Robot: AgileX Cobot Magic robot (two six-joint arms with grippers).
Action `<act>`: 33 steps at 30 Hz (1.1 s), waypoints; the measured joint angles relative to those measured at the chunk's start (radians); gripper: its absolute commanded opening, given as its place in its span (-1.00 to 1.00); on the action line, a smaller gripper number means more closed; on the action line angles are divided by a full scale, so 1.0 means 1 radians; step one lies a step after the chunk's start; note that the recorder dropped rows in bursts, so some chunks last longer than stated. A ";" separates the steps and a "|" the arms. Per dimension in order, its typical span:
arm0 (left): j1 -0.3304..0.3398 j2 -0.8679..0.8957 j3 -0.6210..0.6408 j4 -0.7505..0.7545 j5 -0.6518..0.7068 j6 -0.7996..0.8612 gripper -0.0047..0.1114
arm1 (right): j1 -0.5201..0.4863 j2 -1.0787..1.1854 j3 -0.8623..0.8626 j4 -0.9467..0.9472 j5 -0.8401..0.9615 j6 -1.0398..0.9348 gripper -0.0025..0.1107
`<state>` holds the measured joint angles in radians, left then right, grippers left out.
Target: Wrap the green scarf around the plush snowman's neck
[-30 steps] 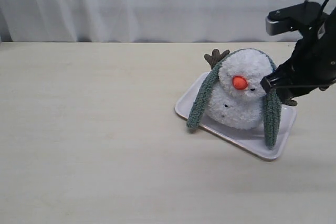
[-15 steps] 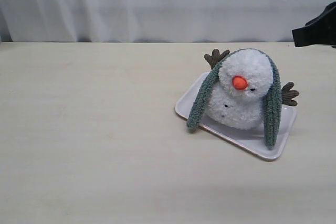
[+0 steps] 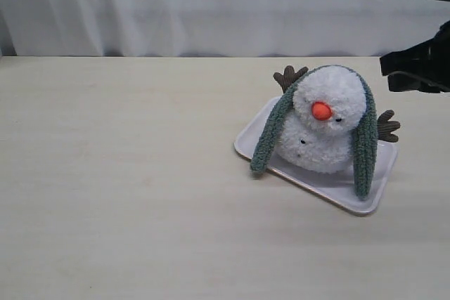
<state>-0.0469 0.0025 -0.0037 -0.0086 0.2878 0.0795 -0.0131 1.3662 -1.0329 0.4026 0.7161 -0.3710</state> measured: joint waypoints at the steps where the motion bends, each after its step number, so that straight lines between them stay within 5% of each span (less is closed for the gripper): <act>1: 0.000 0.000 0.000 0.000 0.000 0.000 -0.92 | -0.013 0.018 -0.006 0.048 0.007 -0.058 -0.89; 20: 0.000 0.000 0.000 0.000 0.000 0.000 -0.92 | -0.050 0.316 -0.202 0.268 0.180 -0.207 -0.87; 28: 0.000 0.000 0.000 0.000 0.000 0.000 -0.92 | -0.051 0.334 -0.206 0.280 0.170 -0.231 -0.38; 33: 0.000 0.000 0.000 0.000 0.000 0.000 -0.92 | -0.051 0.304 -0.225 0.271 0.127 -0.243 -0.40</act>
<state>-0.0469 0.0025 -0.0037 -0.0086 0.2878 0.0795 -0.0640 1.6702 -1.2582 0.6734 0.8434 -0.6142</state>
